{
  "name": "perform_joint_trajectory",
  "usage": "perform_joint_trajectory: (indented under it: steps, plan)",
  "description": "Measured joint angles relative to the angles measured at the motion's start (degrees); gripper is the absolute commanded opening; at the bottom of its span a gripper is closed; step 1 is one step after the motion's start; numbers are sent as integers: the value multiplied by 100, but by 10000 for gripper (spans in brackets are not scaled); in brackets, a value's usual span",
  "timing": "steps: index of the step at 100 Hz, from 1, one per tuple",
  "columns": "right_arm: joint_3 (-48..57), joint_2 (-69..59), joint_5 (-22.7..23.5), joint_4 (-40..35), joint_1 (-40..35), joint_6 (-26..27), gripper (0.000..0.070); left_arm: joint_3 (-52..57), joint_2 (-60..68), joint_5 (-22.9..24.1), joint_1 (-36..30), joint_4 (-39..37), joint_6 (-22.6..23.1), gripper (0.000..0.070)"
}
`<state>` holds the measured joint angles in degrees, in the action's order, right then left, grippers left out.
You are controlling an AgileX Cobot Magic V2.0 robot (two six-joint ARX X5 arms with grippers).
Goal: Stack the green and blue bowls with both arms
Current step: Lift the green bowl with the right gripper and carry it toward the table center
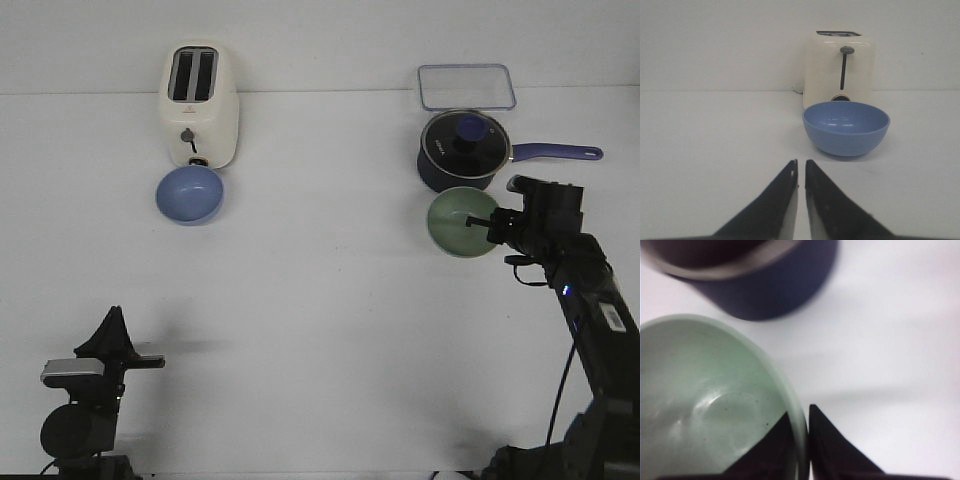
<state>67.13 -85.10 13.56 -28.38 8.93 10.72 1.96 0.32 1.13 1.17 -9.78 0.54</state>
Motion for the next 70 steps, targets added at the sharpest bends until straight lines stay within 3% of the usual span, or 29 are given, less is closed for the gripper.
perform_joint_trajectory:
  steps: [21, 45, 61, 70]
  plan:
    - [-190, 1178, 127, -402, -627, 2, 0, 0, 0, 0, 0, -2, -323, 14]
    - [-1281, 1980, 116, -485, -2059, 103, 0, 0, 0, 0, 0, -2, -1003, 13]
    - [-1797, 1967, -59, -210, -3023, 315, 0, 0, 0, 0, 0, -7, -1244, 11]
    - [-2037, 1867, -264, 74, -3477, 479, 0, 0, 0, 0, 0, -7, -1620, 11]
